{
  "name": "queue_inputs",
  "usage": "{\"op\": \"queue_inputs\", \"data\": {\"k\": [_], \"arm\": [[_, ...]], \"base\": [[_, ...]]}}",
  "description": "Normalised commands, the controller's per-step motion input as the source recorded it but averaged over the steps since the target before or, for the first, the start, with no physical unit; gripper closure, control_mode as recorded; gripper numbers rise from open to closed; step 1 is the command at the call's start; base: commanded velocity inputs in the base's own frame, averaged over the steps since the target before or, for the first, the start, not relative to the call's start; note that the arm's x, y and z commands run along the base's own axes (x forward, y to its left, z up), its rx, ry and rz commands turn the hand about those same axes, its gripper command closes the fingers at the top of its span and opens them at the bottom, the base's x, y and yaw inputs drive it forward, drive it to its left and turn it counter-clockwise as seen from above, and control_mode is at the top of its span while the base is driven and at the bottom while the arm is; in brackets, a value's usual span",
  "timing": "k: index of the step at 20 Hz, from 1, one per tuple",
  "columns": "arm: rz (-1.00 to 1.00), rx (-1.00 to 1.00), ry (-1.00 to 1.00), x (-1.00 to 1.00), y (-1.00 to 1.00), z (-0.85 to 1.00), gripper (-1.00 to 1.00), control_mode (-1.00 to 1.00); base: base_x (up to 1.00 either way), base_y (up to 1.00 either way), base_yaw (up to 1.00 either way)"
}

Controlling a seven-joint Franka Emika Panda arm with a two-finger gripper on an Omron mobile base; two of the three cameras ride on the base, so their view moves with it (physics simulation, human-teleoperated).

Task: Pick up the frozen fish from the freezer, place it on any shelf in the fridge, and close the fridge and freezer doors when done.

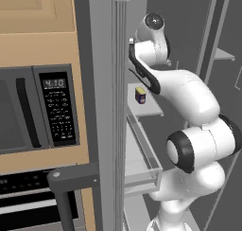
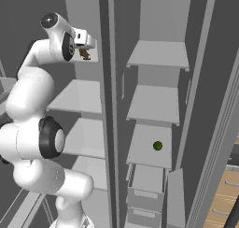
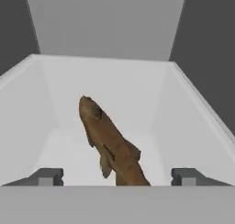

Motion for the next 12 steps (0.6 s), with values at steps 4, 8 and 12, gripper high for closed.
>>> {"op": "queue_inputs", "data": {"k": [4,8,12], "arm": [[0.0,0.03,-0.19,-1.0,-0.07,0.08,-1.0,-1.0],[0.01,0.0,0.0,-1.0,-0.38,0.0,-1.0,-1.0],[0.01,0.0,0.08,-1.0,-0.44,-0.02,-1.0,-1.0]], "base": [[0.0,0.0,0.0],[0.0,0.0,0.0],[0.0,0.0,0.0]]}}
